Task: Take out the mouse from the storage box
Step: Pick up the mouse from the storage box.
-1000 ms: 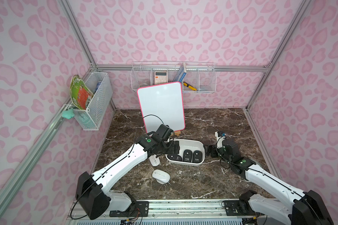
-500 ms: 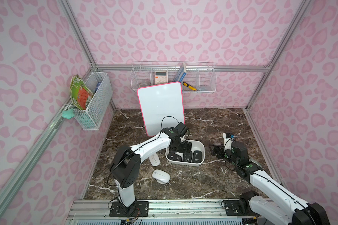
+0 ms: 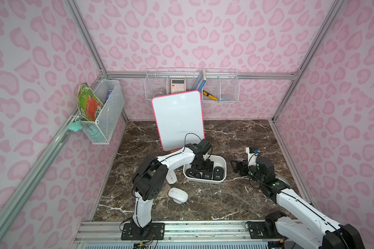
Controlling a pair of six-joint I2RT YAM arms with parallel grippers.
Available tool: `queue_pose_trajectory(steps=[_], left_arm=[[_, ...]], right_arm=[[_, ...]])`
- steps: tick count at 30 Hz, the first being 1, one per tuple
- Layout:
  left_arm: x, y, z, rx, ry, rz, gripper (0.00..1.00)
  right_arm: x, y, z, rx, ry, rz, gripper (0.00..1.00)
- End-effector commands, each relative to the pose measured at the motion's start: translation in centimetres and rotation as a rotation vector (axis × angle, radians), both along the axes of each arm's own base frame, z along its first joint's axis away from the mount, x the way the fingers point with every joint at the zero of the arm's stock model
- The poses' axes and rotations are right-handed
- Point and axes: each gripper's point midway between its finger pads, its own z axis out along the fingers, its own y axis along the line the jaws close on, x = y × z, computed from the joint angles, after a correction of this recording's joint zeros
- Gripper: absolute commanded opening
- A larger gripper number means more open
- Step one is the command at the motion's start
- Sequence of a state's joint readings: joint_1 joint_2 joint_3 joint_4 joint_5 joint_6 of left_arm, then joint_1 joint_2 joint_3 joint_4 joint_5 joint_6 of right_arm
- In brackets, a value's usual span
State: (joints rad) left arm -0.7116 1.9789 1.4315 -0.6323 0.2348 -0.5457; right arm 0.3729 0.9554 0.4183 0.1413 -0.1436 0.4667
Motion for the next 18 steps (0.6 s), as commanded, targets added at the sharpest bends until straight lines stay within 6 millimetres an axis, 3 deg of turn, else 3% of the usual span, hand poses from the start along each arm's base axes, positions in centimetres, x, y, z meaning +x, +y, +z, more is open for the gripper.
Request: queue_pose_trajectory(steps=[1,8,18], left_arm=[[0.4,-0.5,-0.6,-0.013,0.001,0.003,0.82],[0.7,-0.5,-2.0,0.010,0.010,0.010,0.71],[0.9,-0.5,-2.2,0.015,0.007,0.022,0.46]], right_arm=[[0.2,0.3,0.7,0.021,-0.030,0.008,0.90],[0.2,0.4,0.8,0.030,-0.027,0.014,0.89],[0.1,0.4,0.9,0.034,-0.029,0.013,0.89]])
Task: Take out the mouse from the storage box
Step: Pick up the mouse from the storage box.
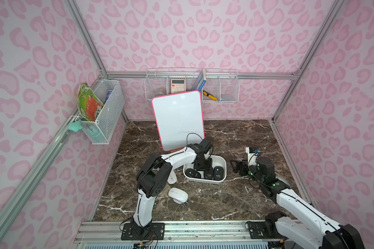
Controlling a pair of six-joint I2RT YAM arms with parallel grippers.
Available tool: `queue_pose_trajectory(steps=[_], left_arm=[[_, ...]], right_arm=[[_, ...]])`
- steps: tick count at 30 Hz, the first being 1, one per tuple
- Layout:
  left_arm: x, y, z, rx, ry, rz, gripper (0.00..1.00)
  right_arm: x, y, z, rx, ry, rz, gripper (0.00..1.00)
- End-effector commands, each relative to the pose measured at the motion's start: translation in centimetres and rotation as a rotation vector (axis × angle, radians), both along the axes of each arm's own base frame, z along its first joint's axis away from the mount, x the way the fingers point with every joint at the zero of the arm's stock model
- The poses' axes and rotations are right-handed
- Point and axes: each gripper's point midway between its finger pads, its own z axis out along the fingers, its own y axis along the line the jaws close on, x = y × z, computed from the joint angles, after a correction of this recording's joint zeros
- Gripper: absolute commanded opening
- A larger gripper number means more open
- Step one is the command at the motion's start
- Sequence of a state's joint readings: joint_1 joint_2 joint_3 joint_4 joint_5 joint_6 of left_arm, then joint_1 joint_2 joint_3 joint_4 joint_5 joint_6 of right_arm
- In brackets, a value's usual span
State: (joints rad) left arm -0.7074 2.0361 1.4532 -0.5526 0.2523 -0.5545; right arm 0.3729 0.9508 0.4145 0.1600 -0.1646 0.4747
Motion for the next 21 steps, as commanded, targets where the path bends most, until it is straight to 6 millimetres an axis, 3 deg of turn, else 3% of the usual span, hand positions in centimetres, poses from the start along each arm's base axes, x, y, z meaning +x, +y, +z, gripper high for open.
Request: queue_pose_trajectory(steps=[1,8,13,17,21], left_arm=[[-0.6,1.0,-1.1,0.059,0.025,0.016,0.44],[-0.7,1.1,-1.1,0.068,0.023,0.017,0.41],[-0.5,0.3,-1.5,0.067,0.034,0.003,0.51],[-0.7,0.0,-2.1,0.070,0.049,-0.006,0.53],[-0.6,0.2,-2.1,0.084,0.042,0.006,0.44]], right_arm=[[0.2,0.1,0.6,0.014,-0.021,-0.002,0.89],[0.1,0.0,0.7,0.014,-0.022,-0.004,0.89],[0.1,0.0,0.7,0.013,-0.023,-0.007,0.89],[0.1,-0.1,0.7,0.012,-0.026,-0.009,0.89],[0.1,-0.1,0.8,0.014,-0.025,-0.010,0.89]])
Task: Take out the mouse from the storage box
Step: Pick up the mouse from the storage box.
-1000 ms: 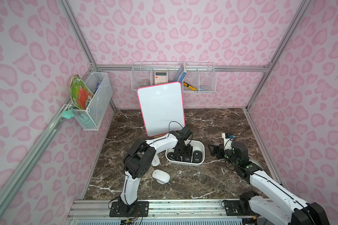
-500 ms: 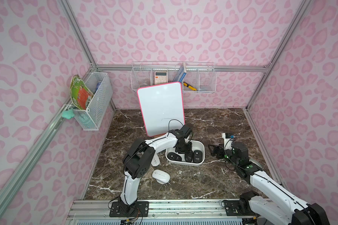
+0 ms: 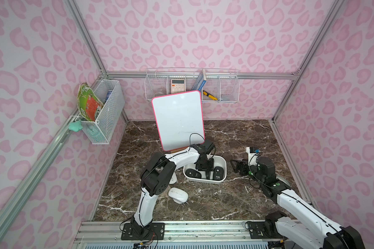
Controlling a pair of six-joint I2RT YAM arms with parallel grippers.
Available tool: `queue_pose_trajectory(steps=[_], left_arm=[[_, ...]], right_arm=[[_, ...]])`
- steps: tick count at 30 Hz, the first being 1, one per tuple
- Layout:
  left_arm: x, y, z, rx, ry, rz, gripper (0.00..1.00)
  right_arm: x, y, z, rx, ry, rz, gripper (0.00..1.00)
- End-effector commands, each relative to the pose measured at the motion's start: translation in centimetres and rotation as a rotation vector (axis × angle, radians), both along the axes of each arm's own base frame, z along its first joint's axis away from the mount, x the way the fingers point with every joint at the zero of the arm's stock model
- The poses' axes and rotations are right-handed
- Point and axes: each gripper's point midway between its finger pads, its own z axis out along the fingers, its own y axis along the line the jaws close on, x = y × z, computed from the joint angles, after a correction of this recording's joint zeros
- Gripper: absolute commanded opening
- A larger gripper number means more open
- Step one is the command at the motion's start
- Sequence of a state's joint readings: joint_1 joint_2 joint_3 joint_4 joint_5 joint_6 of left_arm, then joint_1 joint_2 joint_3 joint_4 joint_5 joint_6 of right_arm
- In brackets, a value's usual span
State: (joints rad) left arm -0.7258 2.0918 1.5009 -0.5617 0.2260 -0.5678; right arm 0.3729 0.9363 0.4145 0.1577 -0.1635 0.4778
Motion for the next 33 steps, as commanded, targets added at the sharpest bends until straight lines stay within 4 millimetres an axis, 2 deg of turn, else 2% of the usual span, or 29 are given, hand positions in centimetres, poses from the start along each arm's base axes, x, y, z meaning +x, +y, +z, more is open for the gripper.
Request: queue_pose_trajectory(steps=[1,9,15,21,25,29,33], left_arm=[[-0.9,1.1,-0.8,0.057,0.036,0.006,0.41],[-0.2,1.9,1.9,0.075,-0.038,0.032,0.29],[-0.3,2.8,6.4,0.107,-0.165,0.022,0.26],[-2.5,4.2,9.2,0.204,-0.256,-0.032,0.24],[-4.6,4.6,10.8,0.252,-0.318,-0.066,0.23],[-7.6,4.7,10.8,0.299,-0.381,-0.170,0.23],[-9.3,5.4,9.5,0.407,-0.375,-0.259,0.23]], right_arm=[[0.2,-0.1,0.4,0.009,-0.014,-0.008,0.89],[0.1,-0.1,1.0,0.016,-0.027,-0.013,0.89],[0.4,0.0,2.0,0.021,-0.027,-0.011,0.89],[0.1,-0.7,2.0,0.040,-0.050,-0.051,0.89],[-0.1,-1.0,2.1,-0.024,-0.031,-0.043,0.89],[-0.4,-0.4,2.0,-0.025,0.022,-0.008,0.90],[-1.0,-0.9,1.3,0.025,0.024,-0.047,0.90]])
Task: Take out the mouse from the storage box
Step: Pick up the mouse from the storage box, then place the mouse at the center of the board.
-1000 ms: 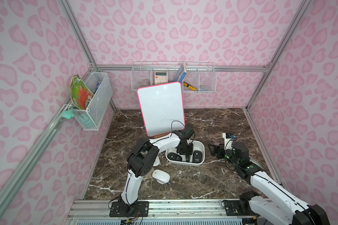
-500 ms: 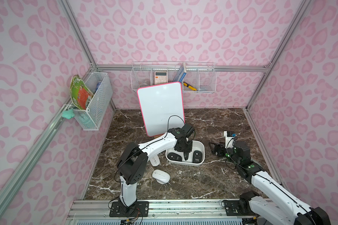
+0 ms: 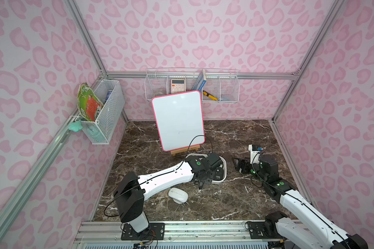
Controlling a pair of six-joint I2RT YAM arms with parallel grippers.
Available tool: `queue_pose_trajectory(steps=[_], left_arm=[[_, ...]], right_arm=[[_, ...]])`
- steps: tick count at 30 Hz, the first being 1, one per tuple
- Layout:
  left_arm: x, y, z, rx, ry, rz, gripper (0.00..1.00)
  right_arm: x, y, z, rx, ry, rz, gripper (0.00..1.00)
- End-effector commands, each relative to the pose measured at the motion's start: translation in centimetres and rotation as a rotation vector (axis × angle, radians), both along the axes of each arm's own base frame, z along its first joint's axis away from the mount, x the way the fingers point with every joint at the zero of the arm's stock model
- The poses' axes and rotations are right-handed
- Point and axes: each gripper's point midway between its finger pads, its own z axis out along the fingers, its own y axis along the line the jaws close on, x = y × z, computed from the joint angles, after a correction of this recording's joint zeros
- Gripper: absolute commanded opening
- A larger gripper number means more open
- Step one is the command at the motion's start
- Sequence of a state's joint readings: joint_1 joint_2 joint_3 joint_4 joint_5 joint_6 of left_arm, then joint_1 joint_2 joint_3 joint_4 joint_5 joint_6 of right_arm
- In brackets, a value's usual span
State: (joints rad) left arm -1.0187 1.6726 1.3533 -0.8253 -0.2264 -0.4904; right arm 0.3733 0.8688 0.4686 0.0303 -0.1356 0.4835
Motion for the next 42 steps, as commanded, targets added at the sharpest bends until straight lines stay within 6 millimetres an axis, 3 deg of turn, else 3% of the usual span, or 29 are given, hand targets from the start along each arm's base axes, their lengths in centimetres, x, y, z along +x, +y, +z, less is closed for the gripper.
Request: queue_pose_trajectory(steps=[1,6,9,14,18,24,34,38,42], left_arm=[[-0.2,2.0,-0.8,0.169,-0.040,-0.035,0.22],[-1.1,2.8,-1.8,0.287,-0.112,-0.069,0.20],[-1.5,3.1,-3.0,0.304,-0.094,-0.074,0.21],[-1.5,3.9,-4.9,0.423,-0.122,-0.084,0.21],[-1.6,2.9,-6.9,0.405,-0.121,-0.099,0.22],[-1.5,3.0,-9.1,0.491,-0.116,-0.121,0.23],[-2.8,1.7,-9.8,0.413,-0.092,-0.142,0.65],[-3.4,1.1,-9.0,0.330,-0.093,-0.145,0.75],[-3.2,1.2,-6.7,0.272,-0.121,-0.096,0.82]], right_arm=[[-0.7,-0.2,-0.3,0.050,0.012,-0.022,0.90],[-0.5,0.3,1.1,0.023,0.003,0.015,0.89],[-0.4,0.3,0.7,-0.018,0.027,0.018,0.90],[-0.7,0.0,1.3,0.072,-0.004,-0.029,0.90],[-0.2,1.1,3.1,0.026,0.004,0.038,0.89],[-0.2,1.0,2.9,-0.002,0.010,0.022,0.89],[0.0,0.8,3.1,0.004,0.026,-0.004,0.89],[0.1,1.5,2.9,-0.021,0.054,0.004,0.89],[0.0,2.8,1.2,-0.071,0.090,0.004,0.90]])
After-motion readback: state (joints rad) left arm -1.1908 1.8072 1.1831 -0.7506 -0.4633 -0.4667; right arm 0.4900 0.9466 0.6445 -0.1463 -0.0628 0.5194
